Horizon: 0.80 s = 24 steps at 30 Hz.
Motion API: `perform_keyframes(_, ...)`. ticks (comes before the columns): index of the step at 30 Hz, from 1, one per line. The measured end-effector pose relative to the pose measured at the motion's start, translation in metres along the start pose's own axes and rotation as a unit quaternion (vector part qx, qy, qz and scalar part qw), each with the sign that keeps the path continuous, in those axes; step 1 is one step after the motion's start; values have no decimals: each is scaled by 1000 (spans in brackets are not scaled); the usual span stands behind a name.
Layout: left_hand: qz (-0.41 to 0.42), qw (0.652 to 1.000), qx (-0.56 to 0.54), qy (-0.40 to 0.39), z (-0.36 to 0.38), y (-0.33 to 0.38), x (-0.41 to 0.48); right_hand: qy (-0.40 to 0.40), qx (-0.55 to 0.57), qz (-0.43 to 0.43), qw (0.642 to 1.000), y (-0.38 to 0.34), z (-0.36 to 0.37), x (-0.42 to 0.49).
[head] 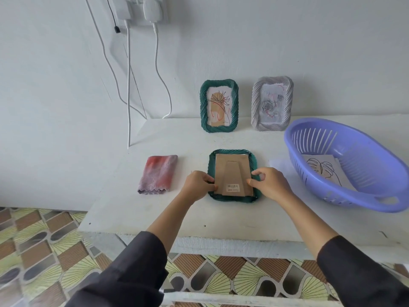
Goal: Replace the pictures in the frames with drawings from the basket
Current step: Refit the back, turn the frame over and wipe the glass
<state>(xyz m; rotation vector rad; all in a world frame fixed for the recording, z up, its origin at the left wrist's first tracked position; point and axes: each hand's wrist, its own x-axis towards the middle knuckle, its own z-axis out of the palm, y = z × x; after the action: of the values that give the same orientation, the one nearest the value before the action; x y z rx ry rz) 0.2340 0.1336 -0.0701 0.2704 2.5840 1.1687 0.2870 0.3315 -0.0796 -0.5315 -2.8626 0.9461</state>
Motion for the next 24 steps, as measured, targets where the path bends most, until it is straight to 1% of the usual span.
perform_keyframes(2,-2,1000,-5,-7,-1,1,0,36,0,-1,999,-6,-5,11)
perform_keyframes(4,-1,1000,-2,-15,-2,2,0,51,-19,-24,998,-13,-9,30)
perform_keyframes(7,6,1000,11,-20,-2,2,-1,15,-49,-51,997,-19,-10,56)
perform_keyframes(11,17,1000,15,-17,-2,2,-1,-48,-60,-56,995,-17,-7,75)
perform_keyframes(17,33,999,6,-19,-4,0,-3,-69,-64,-64,993,-12,-7,83)
perform_keyframes(24,26,999,8,-33,-7,1,-2,-97,-66,-55,992,-10,-4,91)
